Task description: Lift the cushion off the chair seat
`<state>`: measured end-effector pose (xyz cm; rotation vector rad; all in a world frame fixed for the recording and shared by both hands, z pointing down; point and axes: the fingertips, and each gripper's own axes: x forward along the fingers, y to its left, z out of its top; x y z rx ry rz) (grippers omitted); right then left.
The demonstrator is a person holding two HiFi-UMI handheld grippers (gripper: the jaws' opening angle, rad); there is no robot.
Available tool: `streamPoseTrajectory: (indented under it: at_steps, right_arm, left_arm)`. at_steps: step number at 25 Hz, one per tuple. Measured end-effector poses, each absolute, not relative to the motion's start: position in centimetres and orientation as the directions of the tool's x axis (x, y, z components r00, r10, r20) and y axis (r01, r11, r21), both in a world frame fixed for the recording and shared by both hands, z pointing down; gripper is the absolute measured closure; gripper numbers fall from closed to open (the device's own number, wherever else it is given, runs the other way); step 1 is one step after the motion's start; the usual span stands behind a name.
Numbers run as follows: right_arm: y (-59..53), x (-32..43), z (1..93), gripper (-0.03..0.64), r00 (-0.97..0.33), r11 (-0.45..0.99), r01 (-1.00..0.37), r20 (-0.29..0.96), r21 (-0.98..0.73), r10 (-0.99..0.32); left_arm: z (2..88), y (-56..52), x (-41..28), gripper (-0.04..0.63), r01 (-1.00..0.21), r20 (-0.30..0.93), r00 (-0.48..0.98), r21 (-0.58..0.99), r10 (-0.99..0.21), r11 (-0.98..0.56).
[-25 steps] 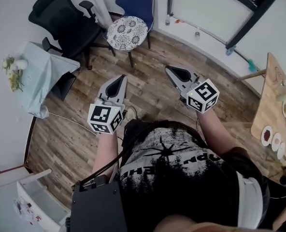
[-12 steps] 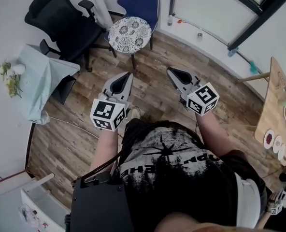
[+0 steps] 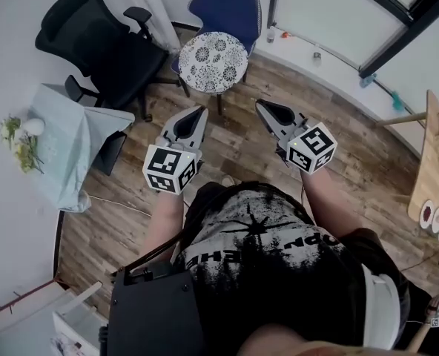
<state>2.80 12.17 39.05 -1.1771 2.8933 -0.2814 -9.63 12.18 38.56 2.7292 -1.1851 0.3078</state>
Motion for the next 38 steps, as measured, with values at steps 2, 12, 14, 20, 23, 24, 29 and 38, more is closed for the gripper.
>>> streamPoseTrajectory:
  at_steps: [2, 12, 14, 20, 23, 24, 29, 38]
  right_arm:
    - [11.2, 1.1, 39.0, 0.598, -0.717, 0.701, -0.694, 0.066, -0.162, -0.694]
    - [7.5, -4.7, 39.2, 0.598, -0.684, 0.674, -0.729, 0.09, -0.122, -0.723]
    - [7.1, -4.8, 39.5, 0.598, -0.67, 0.661, -0.742, 0.099, -0.114, -0.735]
    - [6.3, -5.3, 39.6, 0.598, -0.655, 0.648, -0.755, 0.124, -0.095, -0.745]
    - [5.7, -5.5, 39.6, 0.598, -0.653, 0.645, -0.758, 0.129, -0.097, -0.747]
    - [5.5, -5.5, 39.6, 0.598, -0.652, 0.645, -0.758, 0.132, -0.1, -0.746]
    - [3.8, -6.0, 39.9, 0.598, -0.661, 0.654, -0.75, 0.143, -0.096, -0.737]
    - [-2.7, -6.1, 40.8, 0.598, -0.695, 0.684, -0.719, 0.147, -0.123, -0.704]
  left_arm:
    - [38.4, 11.1, -11.2, 0.583, -0.73, 0.243, 0.672, 0.061, -0.7, -0.68]
    - [39.9, 7.1, -16.7, 0.583, -0.692, 0.221, 0.716, 0.102, -0.662, -0.714]
    - [40.6, 6.8, -17.1, 0.583, -0.684, 0.214, 0.726, 0.129, -0.653, -0.718]
    - [41.3, 5.8, -18.3, 0.583, -0.681, 0.194, 0.731, 0.162, -0.654, -0.714]
    - [41.6, 5.5, -18.7, 0.583, -0.681, 0.195, 0.732, 0.171, -0.653, -0.712]
    - [41.8, 5.5, -18.6, 0.583, -0.68, 0.198, 0.733, 0.172, -0.651, -0.713]
    - [42.4, 4.5, -19.1, 0.583, -0.684, 0.199, 0.729, 0.178, -0.655, -0.707]
    - [42.8, -1.5, -18.7, 0.583, -0.707, 0.224, 0.707, 0.181, -0.671, -0.684]
